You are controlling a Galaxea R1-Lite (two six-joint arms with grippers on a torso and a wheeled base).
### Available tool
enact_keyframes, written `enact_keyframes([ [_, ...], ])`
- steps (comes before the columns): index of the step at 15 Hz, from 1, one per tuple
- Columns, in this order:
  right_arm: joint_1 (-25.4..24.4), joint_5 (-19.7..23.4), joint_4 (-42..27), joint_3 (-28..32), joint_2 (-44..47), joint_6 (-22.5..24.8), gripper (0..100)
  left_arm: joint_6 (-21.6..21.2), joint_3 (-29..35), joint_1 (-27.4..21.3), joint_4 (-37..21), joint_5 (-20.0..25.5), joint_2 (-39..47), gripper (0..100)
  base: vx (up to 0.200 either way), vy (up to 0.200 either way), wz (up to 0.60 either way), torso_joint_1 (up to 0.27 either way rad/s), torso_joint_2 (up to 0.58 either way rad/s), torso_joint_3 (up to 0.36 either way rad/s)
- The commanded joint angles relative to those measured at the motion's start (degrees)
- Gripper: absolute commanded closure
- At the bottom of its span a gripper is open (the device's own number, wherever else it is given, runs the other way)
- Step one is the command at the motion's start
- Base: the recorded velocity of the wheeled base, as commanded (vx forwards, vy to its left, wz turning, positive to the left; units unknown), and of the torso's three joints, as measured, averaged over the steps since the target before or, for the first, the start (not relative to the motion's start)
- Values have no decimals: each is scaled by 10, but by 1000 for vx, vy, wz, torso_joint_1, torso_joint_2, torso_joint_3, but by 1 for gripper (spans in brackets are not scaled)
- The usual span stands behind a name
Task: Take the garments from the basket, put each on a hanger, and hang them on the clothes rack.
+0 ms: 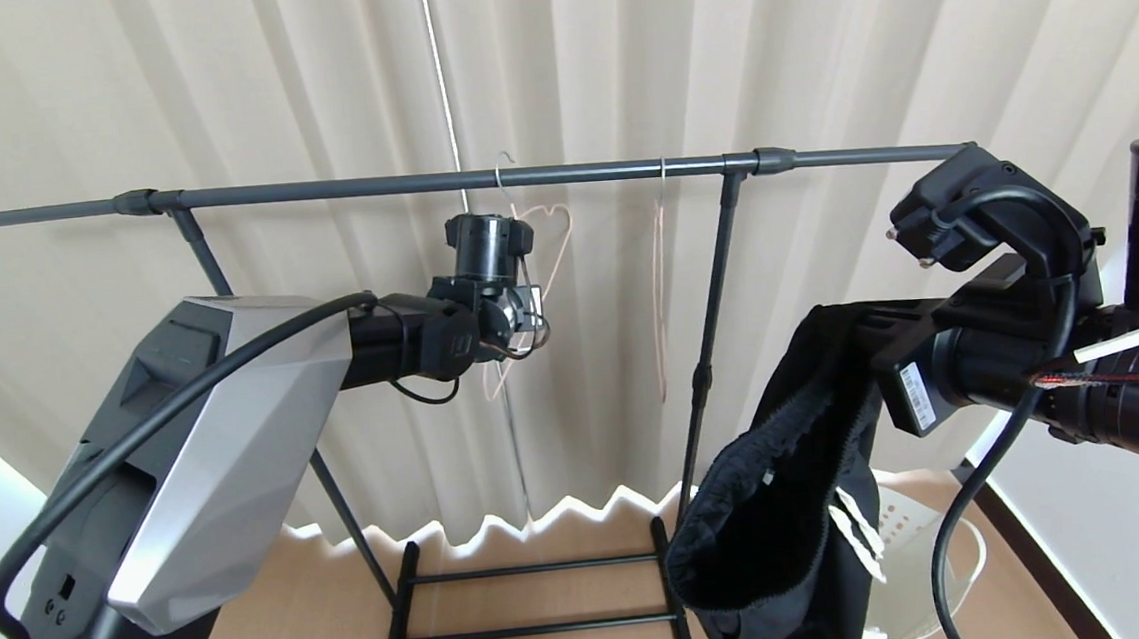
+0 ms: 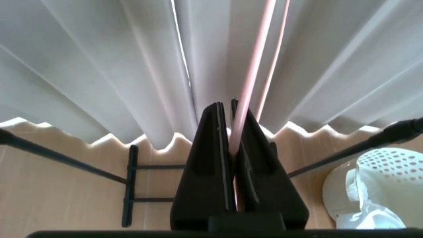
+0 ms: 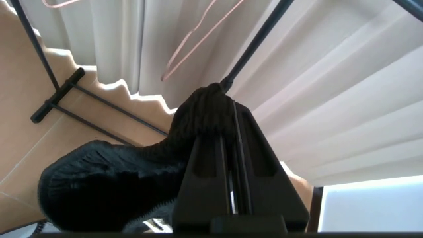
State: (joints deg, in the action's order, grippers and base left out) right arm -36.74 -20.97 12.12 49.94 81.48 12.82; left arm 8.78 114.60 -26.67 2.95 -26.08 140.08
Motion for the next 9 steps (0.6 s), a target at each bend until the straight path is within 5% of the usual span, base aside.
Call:
enact_keyframes([
  [1, -1, 0, 0, 1, -1, 0, 100, 4, 0, -2, 0, -12, -12, 100, 0, 0, 0, 0, 0, 0],
  [9, -1, 0, 0, 1, -6, 0, 100, 19, -9, -23, 0, -35, -43, 100, 0, 0, 0, 0, 0, 0],
])
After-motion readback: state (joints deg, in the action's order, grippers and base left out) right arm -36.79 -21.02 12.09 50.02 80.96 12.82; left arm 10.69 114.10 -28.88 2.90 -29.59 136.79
